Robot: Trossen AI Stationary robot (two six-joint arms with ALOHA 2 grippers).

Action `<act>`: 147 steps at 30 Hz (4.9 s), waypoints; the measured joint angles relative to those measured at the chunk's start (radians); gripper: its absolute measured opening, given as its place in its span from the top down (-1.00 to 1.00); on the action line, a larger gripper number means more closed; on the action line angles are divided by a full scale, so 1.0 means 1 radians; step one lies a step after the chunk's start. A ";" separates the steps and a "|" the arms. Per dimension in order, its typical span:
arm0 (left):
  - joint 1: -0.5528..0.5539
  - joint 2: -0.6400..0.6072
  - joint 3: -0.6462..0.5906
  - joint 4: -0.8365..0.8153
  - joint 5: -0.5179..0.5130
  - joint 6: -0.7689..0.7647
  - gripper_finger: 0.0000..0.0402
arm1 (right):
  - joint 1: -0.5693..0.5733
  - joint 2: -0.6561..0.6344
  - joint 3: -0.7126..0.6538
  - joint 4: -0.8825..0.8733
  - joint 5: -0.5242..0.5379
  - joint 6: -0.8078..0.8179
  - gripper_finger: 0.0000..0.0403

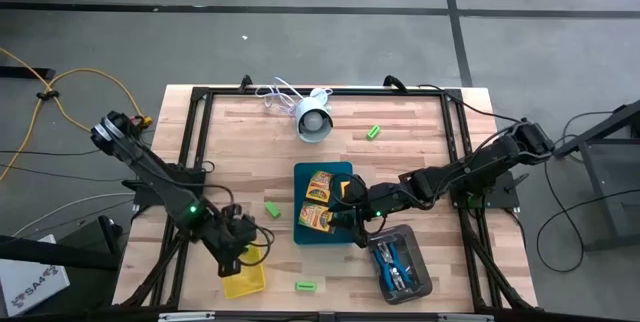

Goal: Pick & Place School Supplies
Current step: Put the green eraser into the yellow bin

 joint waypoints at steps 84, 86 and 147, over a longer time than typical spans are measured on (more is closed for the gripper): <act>0.515 -0.229 -0.158 0.262 0.089 0.606 0.44 | -0.691 0.001 0.000 -0.777 0.152 -0.671 0.18; 0.523 -0.229 -0.158 0.274 0.102 0.604 0.44 | -0.676 0.001 0.000 -0.829 0.208 -0.703 0.18; 0.444 -0.087 -0.158 0.532 0.138 0.574 0.44 | -0.495 0.236 0.000 -0.539 0.526 -1.323 0.27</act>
